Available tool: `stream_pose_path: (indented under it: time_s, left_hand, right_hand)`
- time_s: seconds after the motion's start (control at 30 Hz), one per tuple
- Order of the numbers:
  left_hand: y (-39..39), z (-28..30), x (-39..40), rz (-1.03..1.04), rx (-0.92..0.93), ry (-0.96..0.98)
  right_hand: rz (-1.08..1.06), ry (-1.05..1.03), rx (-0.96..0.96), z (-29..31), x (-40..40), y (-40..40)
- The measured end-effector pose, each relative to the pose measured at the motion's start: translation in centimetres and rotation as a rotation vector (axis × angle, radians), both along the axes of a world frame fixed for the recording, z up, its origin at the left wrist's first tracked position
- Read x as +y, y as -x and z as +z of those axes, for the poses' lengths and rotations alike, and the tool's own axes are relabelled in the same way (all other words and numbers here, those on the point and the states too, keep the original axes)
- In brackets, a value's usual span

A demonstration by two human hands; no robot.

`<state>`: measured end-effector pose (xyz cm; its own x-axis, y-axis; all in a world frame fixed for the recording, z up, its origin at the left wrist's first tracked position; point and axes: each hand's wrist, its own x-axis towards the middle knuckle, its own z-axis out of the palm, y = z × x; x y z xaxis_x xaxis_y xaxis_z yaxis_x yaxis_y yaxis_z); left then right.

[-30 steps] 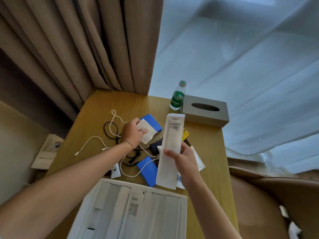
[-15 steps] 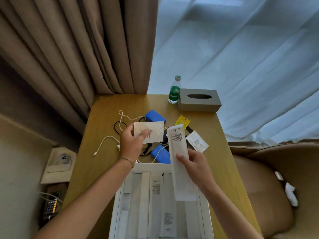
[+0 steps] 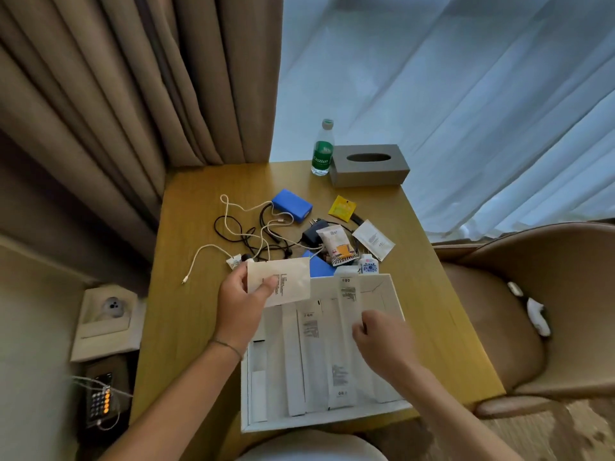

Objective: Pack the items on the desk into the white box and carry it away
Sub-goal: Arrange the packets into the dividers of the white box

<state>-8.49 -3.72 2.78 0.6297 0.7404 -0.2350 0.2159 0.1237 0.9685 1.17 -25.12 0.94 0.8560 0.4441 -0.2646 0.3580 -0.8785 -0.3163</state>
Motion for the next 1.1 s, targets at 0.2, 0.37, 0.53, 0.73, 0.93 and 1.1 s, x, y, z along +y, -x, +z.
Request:
stream_pose_path:
  time_s: [0.2, 0.37, 0.53, 0.73, 0.93, 1.1]
  left_hand:
    - [1.6, -0.3, -0.2, -0.025, -0.014, 0.006]
    - [1.8, -0.3, 0.0, -0.052, -0.013, -0.016]
    - [1.4, -0.3, 0.4, -0.126, 0.002, -0.068]
    - [1.4, -1.2, -0.4, -0.167, -0.007, -0.044]
    - [1.9, -1.8, -1.4, -0.226, 0.004, -0.064]
    - [2.2, -2.0, -1.6, -0.229, 0.02, -0.085]
  right_hand:
    - [0.088, 0.169, -0.055, 0.2, 0.7, 0.7]
    - [0.1, 0.227, -0.061, 1.8, 1.7, 0.4]
    - [0.145, 0.341, 0.052, 1.5, 2.2, 0.9]
    - [0.142, 0.514, 0.012, -1.7, 3.2, 0.1]
    - [0.193, 0.629, -0.089, -5.1, 3.8, 0.0]
    - [0.289, 0.698, -0.077, -6.8, 3.5, 0.3]
